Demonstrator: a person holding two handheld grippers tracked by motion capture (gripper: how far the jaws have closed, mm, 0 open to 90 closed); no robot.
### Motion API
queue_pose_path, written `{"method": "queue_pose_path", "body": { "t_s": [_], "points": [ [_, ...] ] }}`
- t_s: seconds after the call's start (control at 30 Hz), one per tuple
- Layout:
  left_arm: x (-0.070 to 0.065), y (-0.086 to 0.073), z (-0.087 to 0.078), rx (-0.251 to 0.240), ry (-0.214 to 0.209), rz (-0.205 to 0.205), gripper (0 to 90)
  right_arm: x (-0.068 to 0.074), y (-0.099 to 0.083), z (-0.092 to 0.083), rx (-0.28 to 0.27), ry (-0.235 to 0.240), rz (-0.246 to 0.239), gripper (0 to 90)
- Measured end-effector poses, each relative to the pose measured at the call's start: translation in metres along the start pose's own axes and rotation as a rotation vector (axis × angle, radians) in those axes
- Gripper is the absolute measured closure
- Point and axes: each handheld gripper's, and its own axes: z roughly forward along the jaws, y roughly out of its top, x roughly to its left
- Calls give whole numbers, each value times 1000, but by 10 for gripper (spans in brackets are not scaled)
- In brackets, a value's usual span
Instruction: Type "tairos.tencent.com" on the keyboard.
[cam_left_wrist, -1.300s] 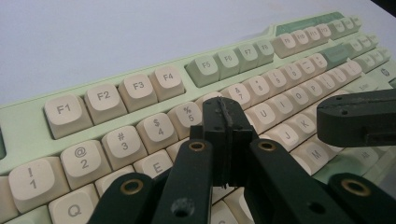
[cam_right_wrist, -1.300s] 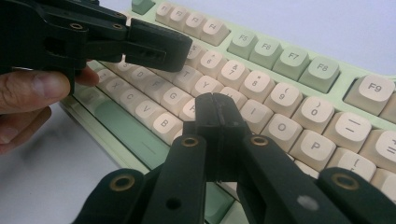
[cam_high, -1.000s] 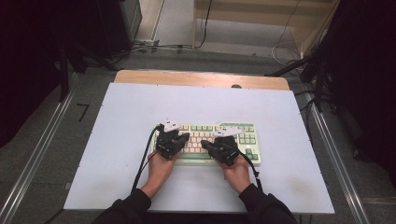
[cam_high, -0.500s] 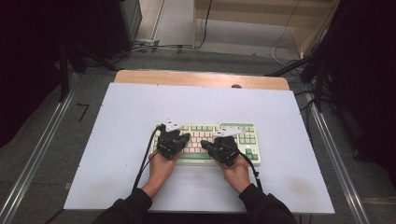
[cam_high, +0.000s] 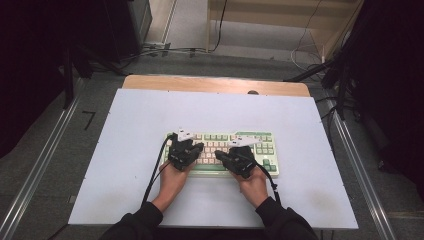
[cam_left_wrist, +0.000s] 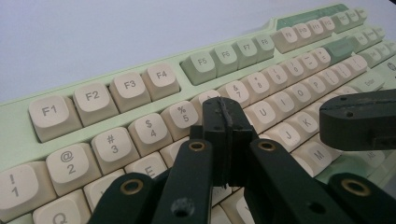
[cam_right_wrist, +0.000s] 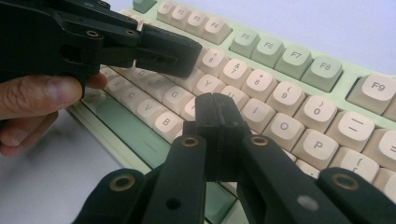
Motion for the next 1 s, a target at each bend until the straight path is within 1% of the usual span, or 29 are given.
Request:
{"method": "queue_pose_path", "body": {
  "t_s": [0.1,0.17,0.23,0.4,0.63,0.87,1.0],
  "points": [
    [0,0,2,19,4,-2,900,0,0,0,2,1,-2,873],
    [-1,0,1,17,6,1,900,0,0,0,2,1,-2,873],
    [-1,0,0,5,2,7,900,0,0,0,0,3,-3,873],
    [-2,2,-6,-32,-6,-2,900,0,0,-1,-4,1,1,873],
    [-2,2,-12,-39,-15,-1,900,-1,0,-2,-5,0,1,873],
    [1,1,-18,-49,-22,-14,900,-2,0,-4,-7,-1,3,873],
    [2,0,-22,-49,-24,-12,900,-2,0,-4,-8,-1,4,873]
  ]
}}
